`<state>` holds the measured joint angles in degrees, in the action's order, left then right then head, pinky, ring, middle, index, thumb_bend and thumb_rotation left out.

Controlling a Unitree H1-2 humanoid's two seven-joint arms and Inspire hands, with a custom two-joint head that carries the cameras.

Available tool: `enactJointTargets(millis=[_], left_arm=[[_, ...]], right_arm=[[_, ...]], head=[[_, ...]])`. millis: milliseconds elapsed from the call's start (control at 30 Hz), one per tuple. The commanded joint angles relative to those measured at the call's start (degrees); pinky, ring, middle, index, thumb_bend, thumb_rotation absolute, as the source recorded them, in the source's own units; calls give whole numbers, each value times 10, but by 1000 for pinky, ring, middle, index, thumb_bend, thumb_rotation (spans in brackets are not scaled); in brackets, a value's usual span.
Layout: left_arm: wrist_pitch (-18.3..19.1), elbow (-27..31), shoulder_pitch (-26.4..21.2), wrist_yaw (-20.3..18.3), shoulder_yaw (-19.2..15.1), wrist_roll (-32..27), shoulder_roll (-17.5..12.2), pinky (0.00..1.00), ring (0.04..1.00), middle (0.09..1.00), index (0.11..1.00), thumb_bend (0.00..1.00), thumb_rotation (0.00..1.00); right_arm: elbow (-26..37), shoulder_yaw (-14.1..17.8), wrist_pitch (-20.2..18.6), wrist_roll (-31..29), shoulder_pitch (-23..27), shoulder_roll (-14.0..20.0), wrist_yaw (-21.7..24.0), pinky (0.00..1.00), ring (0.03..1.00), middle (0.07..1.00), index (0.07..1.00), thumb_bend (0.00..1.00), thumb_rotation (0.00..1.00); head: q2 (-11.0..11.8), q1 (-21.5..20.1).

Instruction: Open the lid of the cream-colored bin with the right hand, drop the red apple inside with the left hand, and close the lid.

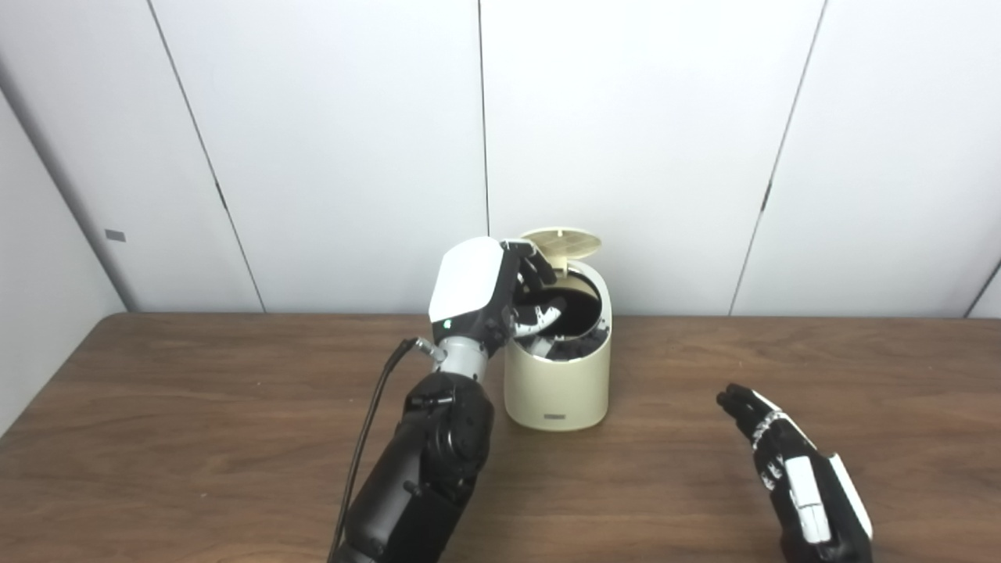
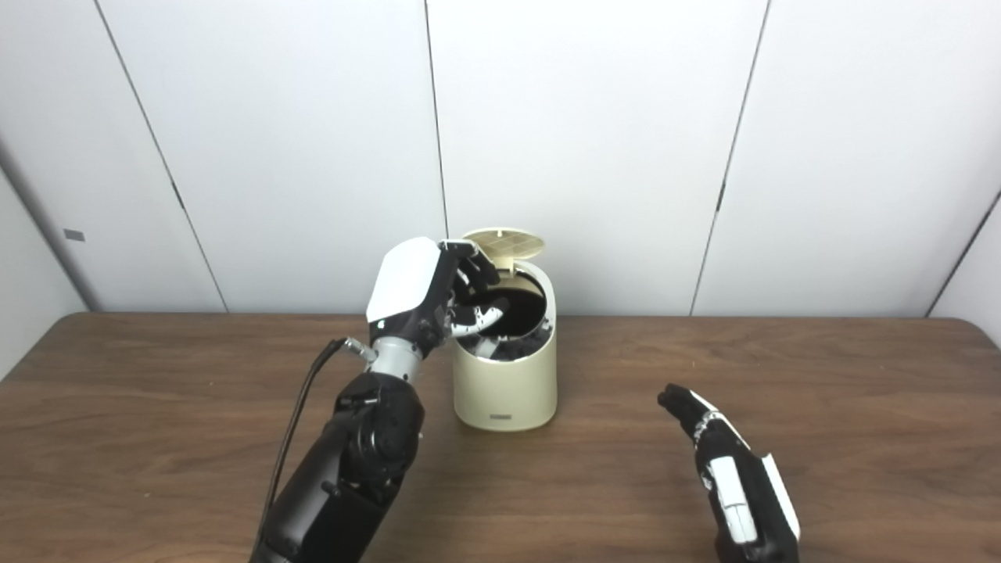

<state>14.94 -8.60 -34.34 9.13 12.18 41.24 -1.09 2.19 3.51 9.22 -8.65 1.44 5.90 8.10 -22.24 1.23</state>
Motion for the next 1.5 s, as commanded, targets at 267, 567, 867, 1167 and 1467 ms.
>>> enactJointTargets(millis=[267,567,867,1167,1467], left_arm=[[13,99,-11,-19,-118,-164,5,313,401,519,472,473,0],[70,213,19,-38,-159,-234,-3,330,391,516,506,473,0],[70,258,103,-76,-158,-294,-13,463,489,489,507,510,0],[26,265,177,-138,-140,-395,-17,789,850,893,867,504,471],[-35,256,253,-123,-133,-368,-24,984,992,1000,1000,599,831]], right_arm=[[-23,-1,15,-1,-5,-13,-7,940,893,825,845,619,888],[-18,3,11,-10,-4,-10,-7,958,905,825,838,620,880],[9,10,-13,-26,4,2,-5,999,979,943,889,615,856],[47,11,-44,-23,34,34,1,1000,994,962,903,586,904],[85,1,-97,-12,87,64,3,1000,996,963,908,653,957]], head=[[-7,0],[-12,2],[-23,-3],[-30,-5],[-39,-9]])
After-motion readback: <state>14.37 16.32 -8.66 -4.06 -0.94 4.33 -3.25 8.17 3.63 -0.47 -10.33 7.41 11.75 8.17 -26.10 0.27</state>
